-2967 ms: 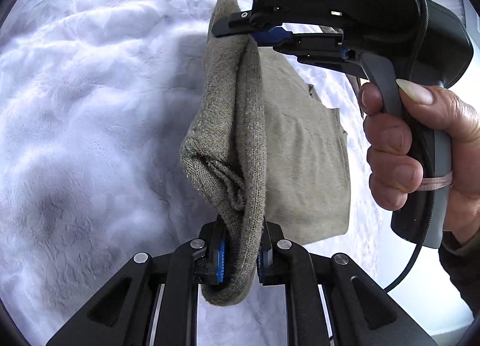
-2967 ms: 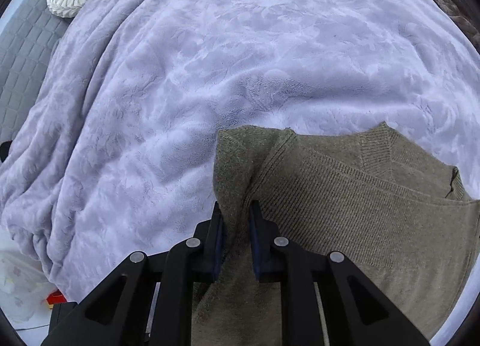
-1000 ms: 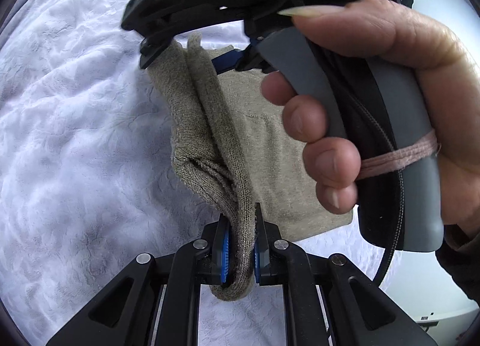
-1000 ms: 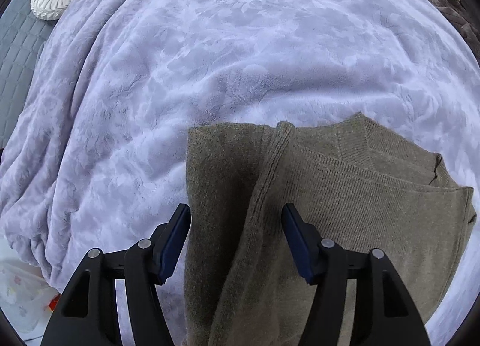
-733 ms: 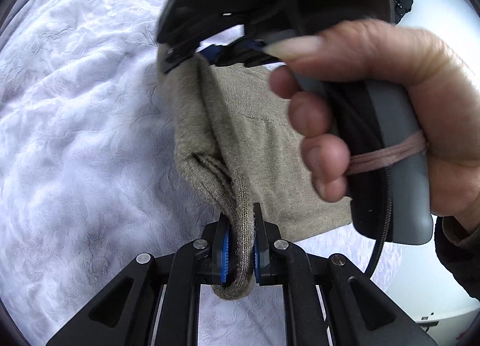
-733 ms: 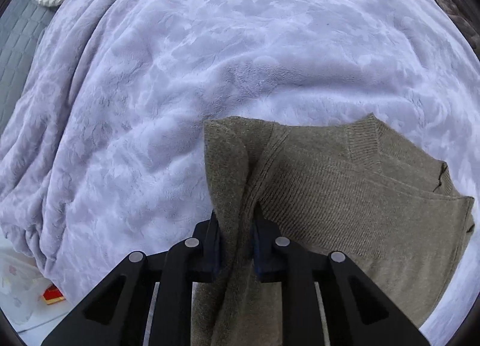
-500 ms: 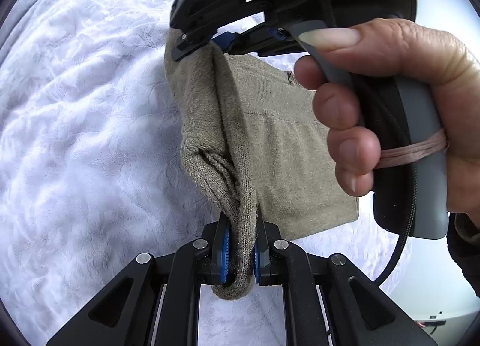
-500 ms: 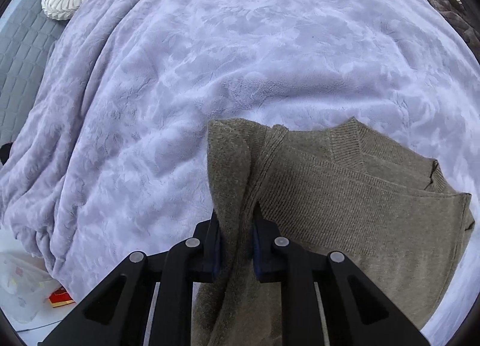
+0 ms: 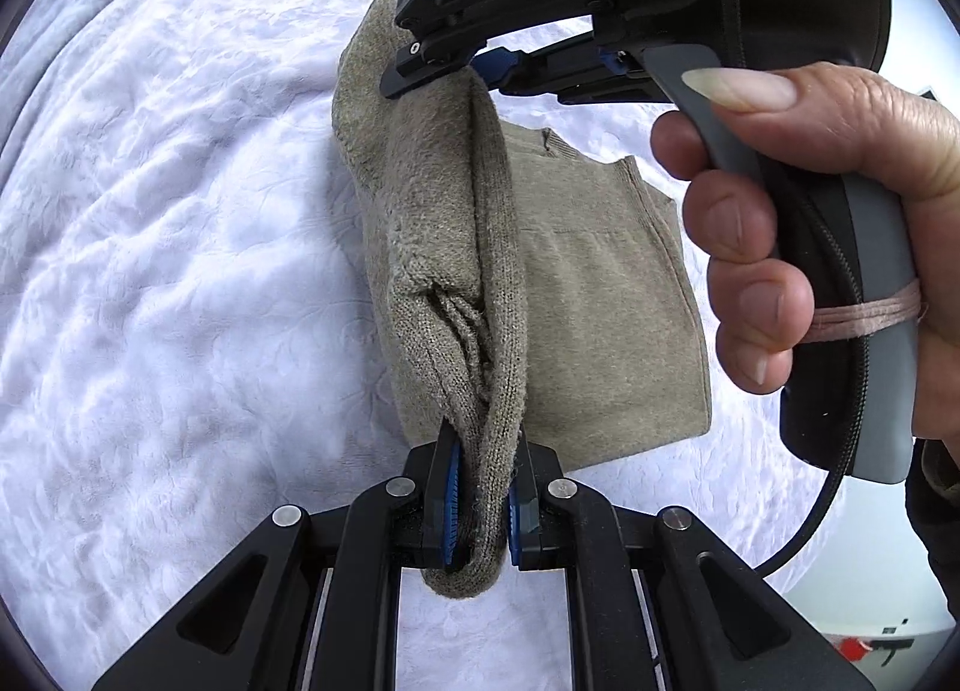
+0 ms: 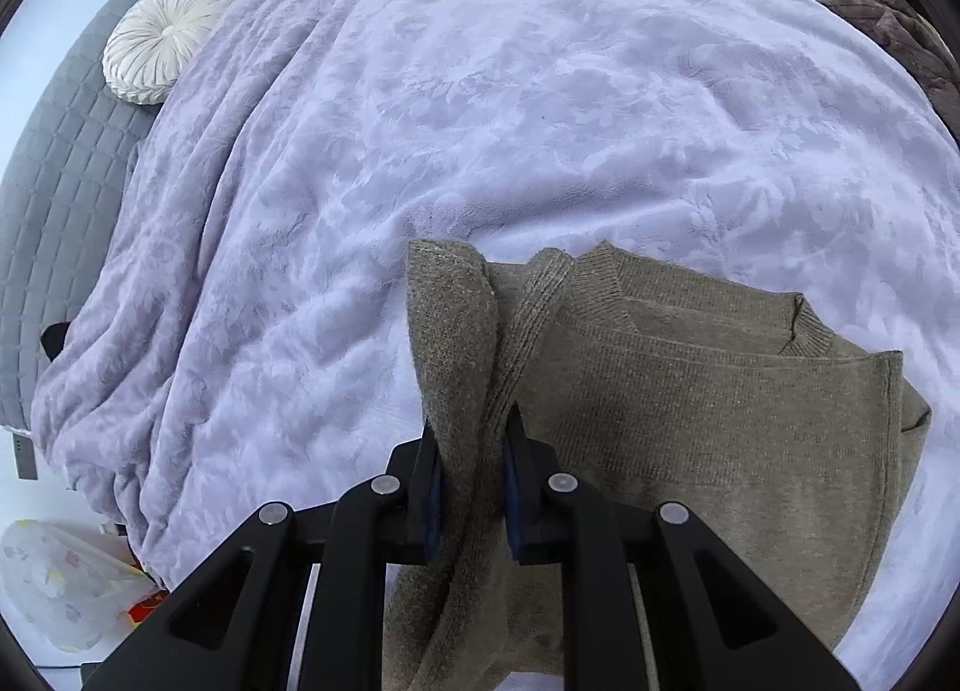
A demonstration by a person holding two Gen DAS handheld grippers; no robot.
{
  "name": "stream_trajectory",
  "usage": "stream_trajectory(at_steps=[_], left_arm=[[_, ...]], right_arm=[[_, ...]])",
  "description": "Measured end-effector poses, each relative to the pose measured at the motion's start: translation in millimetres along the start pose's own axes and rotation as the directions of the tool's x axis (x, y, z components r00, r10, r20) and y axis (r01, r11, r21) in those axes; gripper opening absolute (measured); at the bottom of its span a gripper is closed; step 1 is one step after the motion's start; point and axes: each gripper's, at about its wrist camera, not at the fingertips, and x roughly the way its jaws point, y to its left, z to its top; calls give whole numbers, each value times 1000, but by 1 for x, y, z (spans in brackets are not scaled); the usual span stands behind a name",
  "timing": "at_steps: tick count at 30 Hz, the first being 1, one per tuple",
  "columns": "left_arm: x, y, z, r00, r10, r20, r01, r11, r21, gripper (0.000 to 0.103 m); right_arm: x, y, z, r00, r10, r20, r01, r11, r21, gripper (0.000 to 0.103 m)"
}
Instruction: Fold small clothes
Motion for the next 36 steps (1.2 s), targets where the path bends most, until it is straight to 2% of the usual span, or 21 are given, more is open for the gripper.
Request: stream_trajectory(at_steps=[9,13,19,28,36], left_arm=[[12,-19,-5,999,41,-7,-40,999,5,13],[21,-33,-9,998,63,-6,-63,998,11,13],[35,-54,-10,996,92,-12,-92,995,22,13],[60,-100,-10,988,147,-46,-143,985,92,13],[85,-117,-8,978,191,-83,-179,975,135,13]], right_arm=[[-24,-28,-9,998,54,34,-54,998,-13,17],[-36,-52,-15,992,112,52,-112,994,3,17],[-53,-89,-27,987,143,72,-145,989,15,17],[-72,-146,-44,981,169,97,-174,984,46,17],[-78,-182,-57,974,197,114,-205,977,56,17]])
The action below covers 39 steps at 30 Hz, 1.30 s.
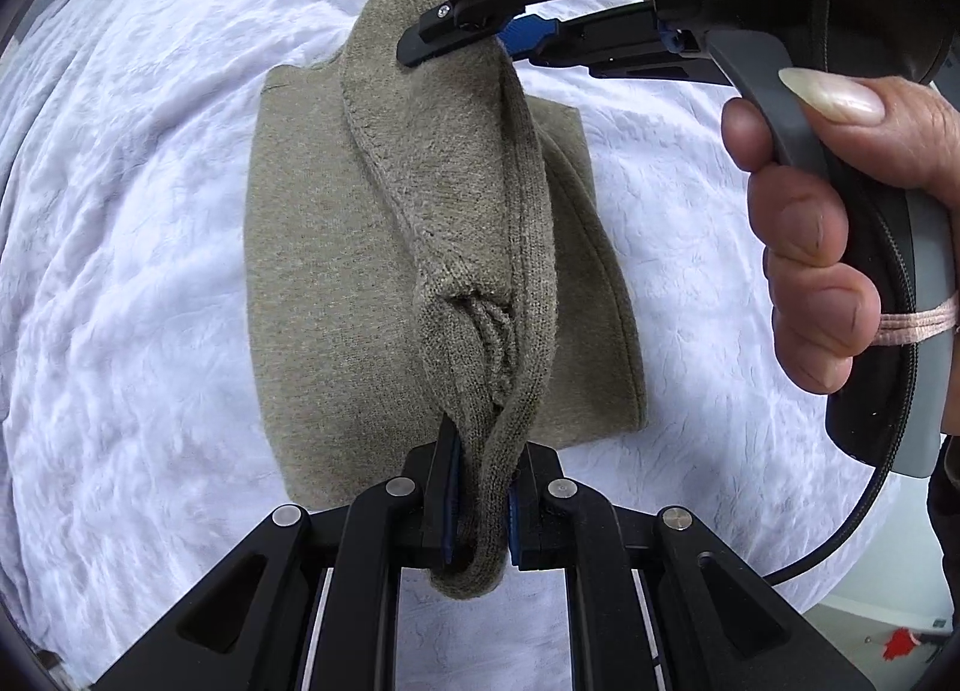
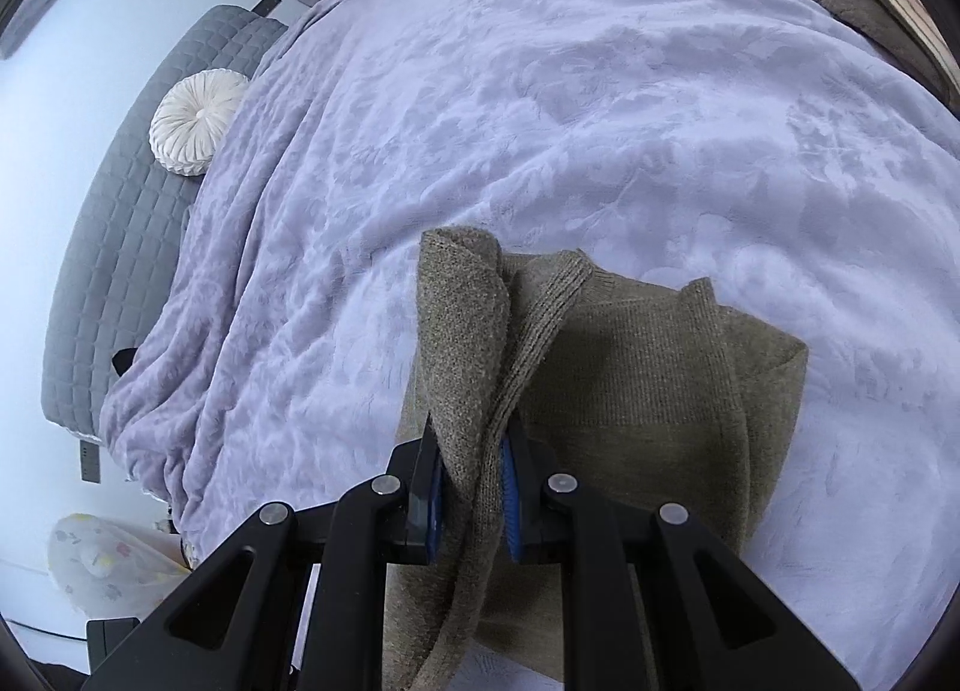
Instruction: Fold small clothes
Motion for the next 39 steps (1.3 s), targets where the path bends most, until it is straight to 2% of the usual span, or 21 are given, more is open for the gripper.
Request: stream_trajectory(at_steps=[9,14,20,25,30,35,39], left_arm=[[21,-25,6,999,35,-17,-34,999,40,13],[44,-39,3,997,49,-54,-46,998,50,13],[54,-46,6,997,55,-54,-51,996,78,13],[69,-41,11,993,72,-90,-67,996,65,13],[81,-41,13,991,106,-84,-98,991,91,13],[112,-45,19,984,128,-125,-116,988,101,13],[123,-47,22,984,131,-122,-117,986,115,13]], right_arm=[[-14,-25,-3,1000,20,4,-20,1000,-8,17],[-11,-50,-10,999,40,-8,-40,999,16,17],[-15,-72,-16,998,66,4,-66,997,35,17],[-3,-83,-16,998,57,-19,-56,997,45,17],[0,-84,-15,994,105,0,-105,994,29,17],[20,-113,-19,998,42,-48,-36,994,103,18],[19,-124,-26,999,36,-36,-31,993,115,20]])
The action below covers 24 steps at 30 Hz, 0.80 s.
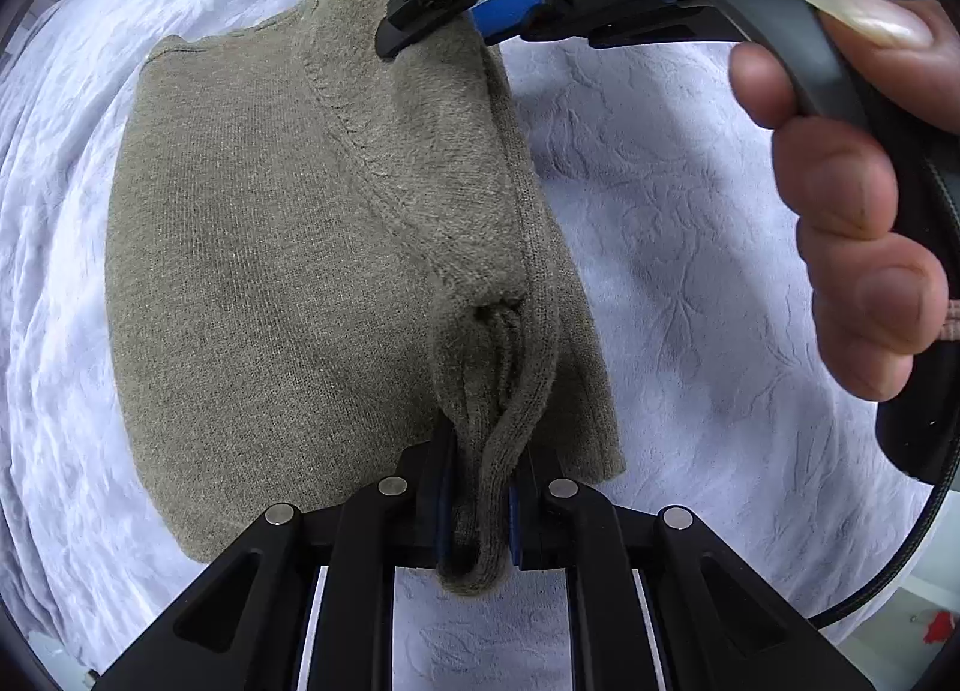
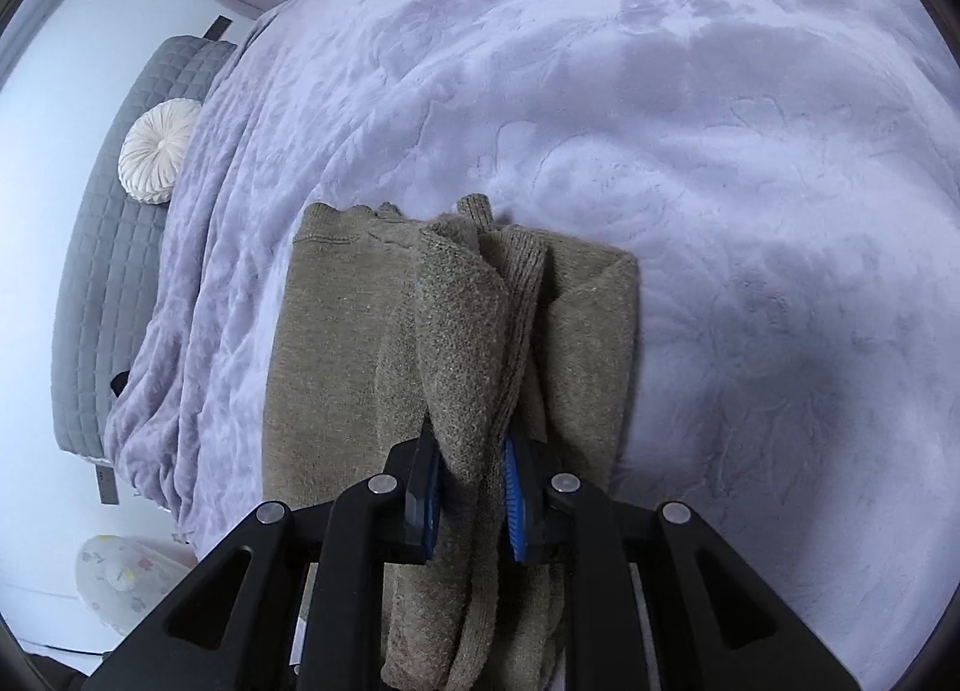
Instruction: Fold small clothes
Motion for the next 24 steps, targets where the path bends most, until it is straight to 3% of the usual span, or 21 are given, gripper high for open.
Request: stream_trajectory(at_steps=[3,4,5,7,9,16,20,24], left_arm=[[5,2,5,1000,-28,-4,27,1000,-5,26],[6,6,5,999,-47,-5,47,999,-7,41],[7,7,5,997,-72,-10,72,997,-9,63],[6,12,6,997,-78,1,78,997,-12,78],[6,13,6,998,-69,2,69,998,-2,78],[-5,28,-6,992,-122,-11,123,992,6,78],[-31,44,-8,993,-102,61,100,994,33,78],[-62,69,-4,977,-126,172,122,992,34,79]], right_arm=[[-1,-1,0,1000,-26,-2,26,1000,-11,24],[-2,-1,1,999,-40,-2,40,999,-16,26],[-2,-1,1,999,-53,-2,53,998,-22,28],[-3,0,2,998,-70,-7,70,997,-22,47],[-6,2,1,996,-84,5,84,996,-24,54],[-40,-6,-3,991,-108,81,108,994,5,56],[-56,13,-7,992,-65,107,73,995,-71,56],[-62,37,-11,990,-48,134,67,988,-139,56]])
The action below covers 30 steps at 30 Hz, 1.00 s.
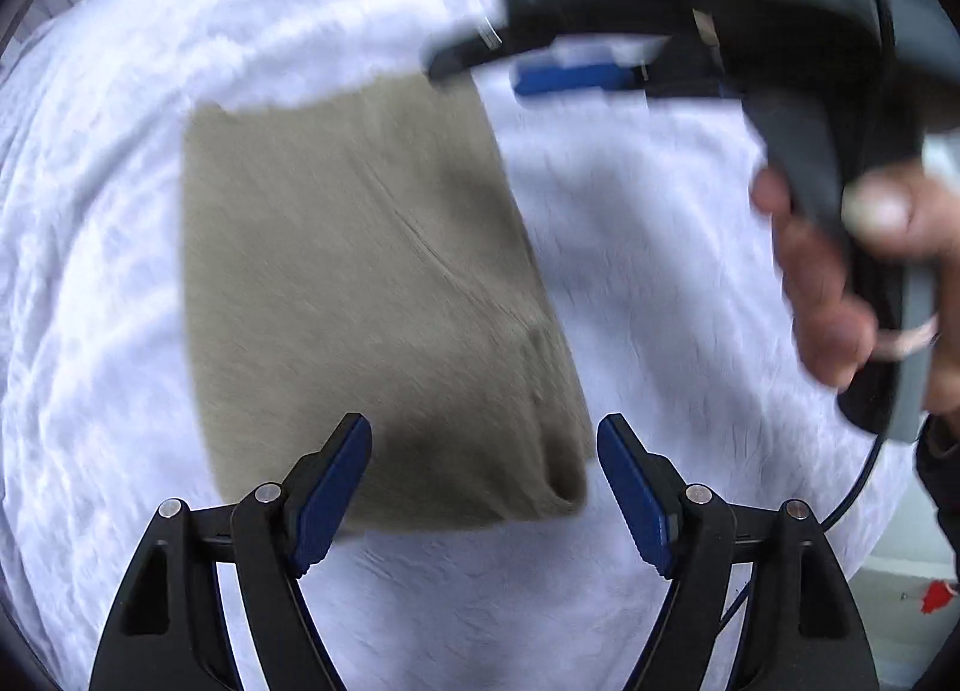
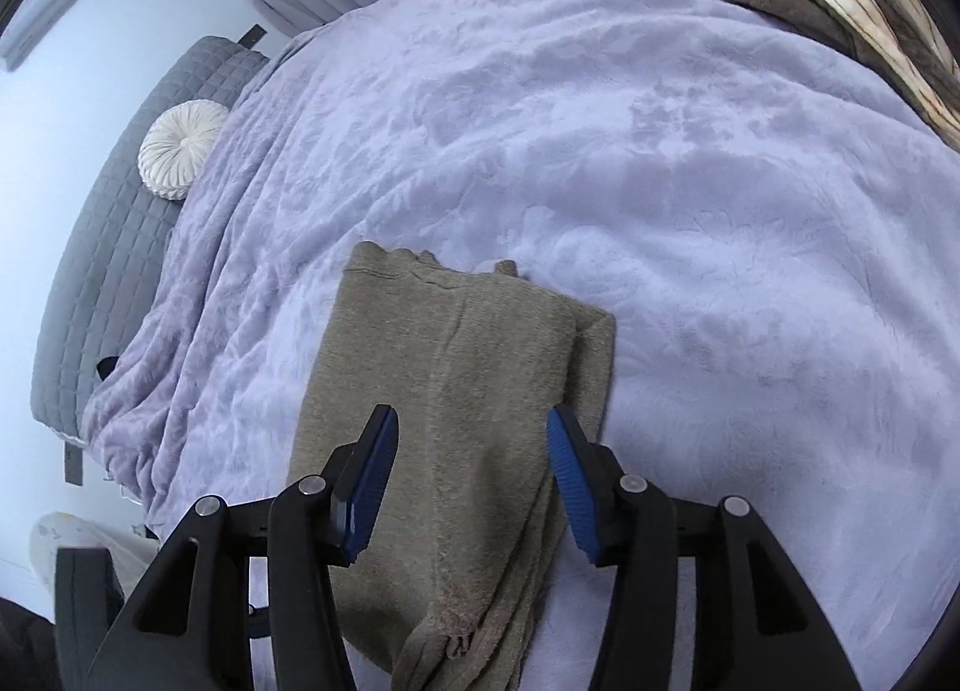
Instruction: Fold small clothes
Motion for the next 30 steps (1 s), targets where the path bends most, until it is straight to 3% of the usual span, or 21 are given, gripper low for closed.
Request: stream_trajectory(at_steps=[3,7,9,11,13,16,19,21,22,24,25,27,29,30], left_arm=[[-3,32,8,997,54,54,-52,998,-40,79],[37,66,18,993,116,-33,-118,990,-71,78],[61,78,14,987,147,-66,-152,985,-76,78],[73,83,4,988,133,-83,-141,986,-88,78],[64,86,10,993,98,-68,-103,991,-90,78],[39,100,31,997,70,19,-67,992,-108,78],[46,124,59,992,126,13,-122,979,-162,78],[70,136,77,982,183,-55,-190,965,-182,78],[83,140,84,979,178,-95,-193,965,-176,79],[103,148,94,976,169,-138,-192,964,-181,89],[106,149,94,977,160,-138,-185,963,-195,91],[95,150,90,983,137,-124,-161,962,-219,91],[74,146,81,988,128,-91,-144,970,-196,91],[64,148,76,990,122,-73,-133,975,-180,91]], right_arm=[[5,12,-2,1000,30,-2,-30,999,-35,56],[34,4,-7,996,24,-83,-25,999,-22,56],[49,-7,-12,992,-36,-121,34,999,-17,56],[60,-24,-18,982,-105,-158,109,994,17,56],[59,-33,-23,980,-104,-170,115,992,52,56],[32,-13,-19,991,-119,-64,118,993,-26,56],[18,16,-5,998,-58,1,58,994,-97,56],[29,30,6,999,-37,-17,35,992,-119,61],[41,32,10,998,-44,-42,39,993,-115,64],[73,24,13,983,-133,-123,122,988,-94,66],[87,16,10,968,-190,-166,178,981,-83,66],[90,14,1,962,-228,-151,216,972,-90,65],[75,27,-9,972,-199,-123,184,976,-120,66],[61,42,-18,984,-134,-114,115,981,-158,66]])
